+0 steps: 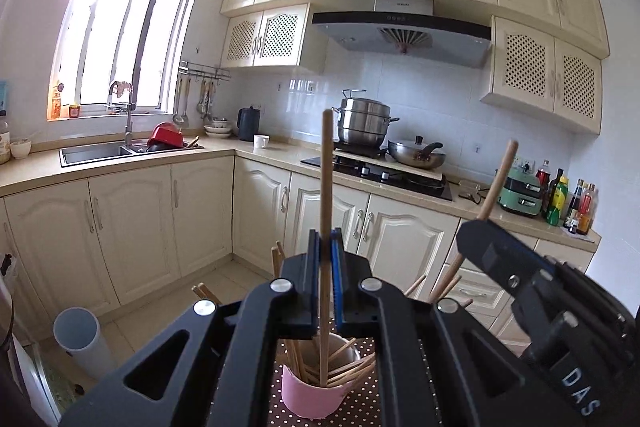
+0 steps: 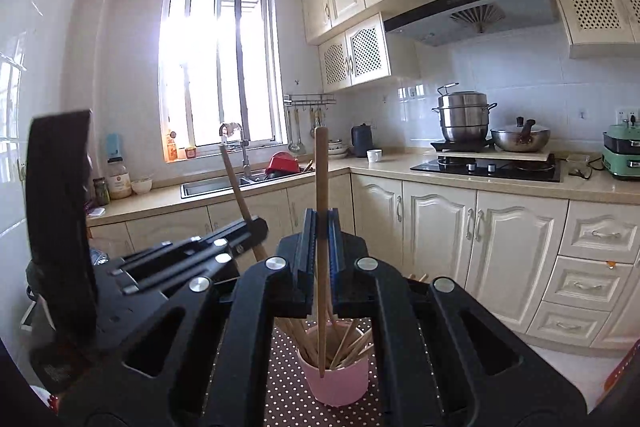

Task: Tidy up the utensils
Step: 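Open the left tool over the cup while the right tool drops its chopstick in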

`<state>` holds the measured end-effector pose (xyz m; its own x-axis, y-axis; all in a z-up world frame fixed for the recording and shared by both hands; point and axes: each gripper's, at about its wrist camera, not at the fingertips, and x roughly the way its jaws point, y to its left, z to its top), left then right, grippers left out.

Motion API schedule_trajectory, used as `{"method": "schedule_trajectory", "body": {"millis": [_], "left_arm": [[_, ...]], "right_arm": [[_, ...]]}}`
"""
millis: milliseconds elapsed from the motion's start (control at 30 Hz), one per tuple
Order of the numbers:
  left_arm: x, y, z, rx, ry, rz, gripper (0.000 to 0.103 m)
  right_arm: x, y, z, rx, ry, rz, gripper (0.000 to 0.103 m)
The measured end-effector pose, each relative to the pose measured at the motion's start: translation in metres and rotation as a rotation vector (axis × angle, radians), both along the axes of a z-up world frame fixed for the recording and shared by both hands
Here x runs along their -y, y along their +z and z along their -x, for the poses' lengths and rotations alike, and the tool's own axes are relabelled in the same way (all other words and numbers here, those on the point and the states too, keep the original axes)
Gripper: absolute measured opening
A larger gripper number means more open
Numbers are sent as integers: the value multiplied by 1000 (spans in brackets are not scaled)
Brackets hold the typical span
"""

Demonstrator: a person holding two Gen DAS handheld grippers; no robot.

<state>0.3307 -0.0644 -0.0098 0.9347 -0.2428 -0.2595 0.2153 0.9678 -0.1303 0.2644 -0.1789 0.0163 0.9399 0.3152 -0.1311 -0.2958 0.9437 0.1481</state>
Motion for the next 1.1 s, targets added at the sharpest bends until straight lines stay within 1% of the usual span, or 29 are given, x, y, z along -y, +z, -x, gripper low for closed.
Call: {"method": "schedule_trajectory", "body": {"millis": [133,367,433,467,500,567,633,700,800,900,1100], "left_arm": [[1,-13,-7,-38,-6,-16,6],[-4,-24,-4,-56,1,-41,7],[-6,-25,-2,-61,1,-45,13],[-8,-25,0,-56,8,-49,24],[-8,-24,2,-48,14,-51,30],[-11,-23,8,-38,29,-60,31],[-14,-23,11,-38,34,-64,33],[-19,-23,15,-39,56,-69,44],[-27,-25,22,-38,79,-77,53],[-36,-24,26,-36,96,-87,60],[-63,-29,30,-53,132,-76,63]], "right_arm": [[-2,-3,-4,-7,4,-3,6],[-6,-4,-5,-19,10,-5,6],[-6,-4,-6,-20,10,-8,6],[-6,-3,-6,-20,9,-8,6],[-6,-3,-6,-21,11,-6,6],[-7,-2,-6,-18,9,-5,6],[-7,-2,-5,-14,9,-5,6],[-8,-1,-4,-7,5,-7,6],[-9,0,-4,4,2,-12,6],[-11,0,-3,14,0,-15,6],[-18,-1,-5,29,-3,-11,6]]}}
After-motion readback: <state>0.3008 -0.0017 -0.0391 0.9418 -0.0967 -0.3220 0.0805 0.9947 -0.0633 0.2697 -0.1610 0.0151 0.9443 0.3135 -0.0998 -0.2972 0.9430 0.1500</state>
